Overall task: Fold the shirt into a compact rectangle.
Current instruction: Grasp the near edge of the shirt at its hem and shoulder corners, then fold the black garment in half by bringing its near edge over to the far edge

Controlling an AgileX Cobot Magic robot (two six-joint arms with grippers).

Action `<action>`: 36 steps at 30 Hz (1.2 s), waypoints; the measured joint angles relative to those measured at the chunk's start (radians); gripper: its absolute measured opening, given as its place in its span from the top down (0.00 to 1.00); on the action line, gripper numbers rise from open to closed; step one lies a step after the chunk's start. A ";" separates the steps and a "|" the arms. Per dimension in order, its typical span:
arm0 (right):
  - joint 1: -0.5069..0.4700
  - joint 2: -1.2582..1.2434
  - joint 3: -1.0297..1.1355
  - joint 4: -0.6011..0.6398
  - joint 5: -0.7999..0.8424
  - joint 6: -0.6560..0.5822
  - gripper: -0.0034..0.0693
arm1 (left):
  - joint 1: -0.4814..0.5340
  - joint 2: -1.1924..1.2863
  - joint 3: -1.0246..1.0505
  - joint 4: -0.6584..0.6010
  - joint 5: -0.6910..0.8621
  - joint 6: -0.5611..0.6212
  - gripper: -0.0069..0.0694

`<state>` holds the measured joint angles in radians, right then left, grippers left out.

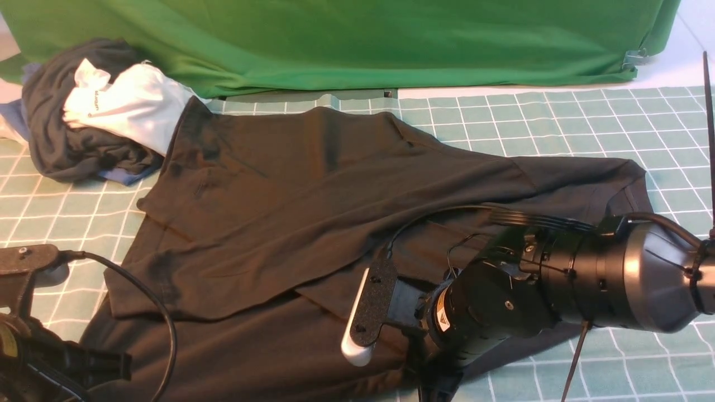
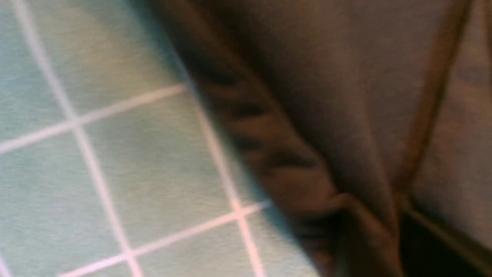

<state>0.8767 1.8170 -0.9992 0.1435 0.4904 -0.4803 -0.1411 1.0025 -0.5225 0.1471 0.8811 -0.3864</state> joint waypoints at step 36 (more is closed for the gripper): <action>-0.201 -0.153 -0.283 -0.161 0.226 0.038 0.92 | 0.017 0.400 -0.573 -0.006 -0.076 0.028 0.88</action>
<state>0.6756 1.6641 -1.2825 -0.0175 0.7160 -0.4427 -0.1245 1.4028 -1.0951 0.1411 0.8048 -0.3587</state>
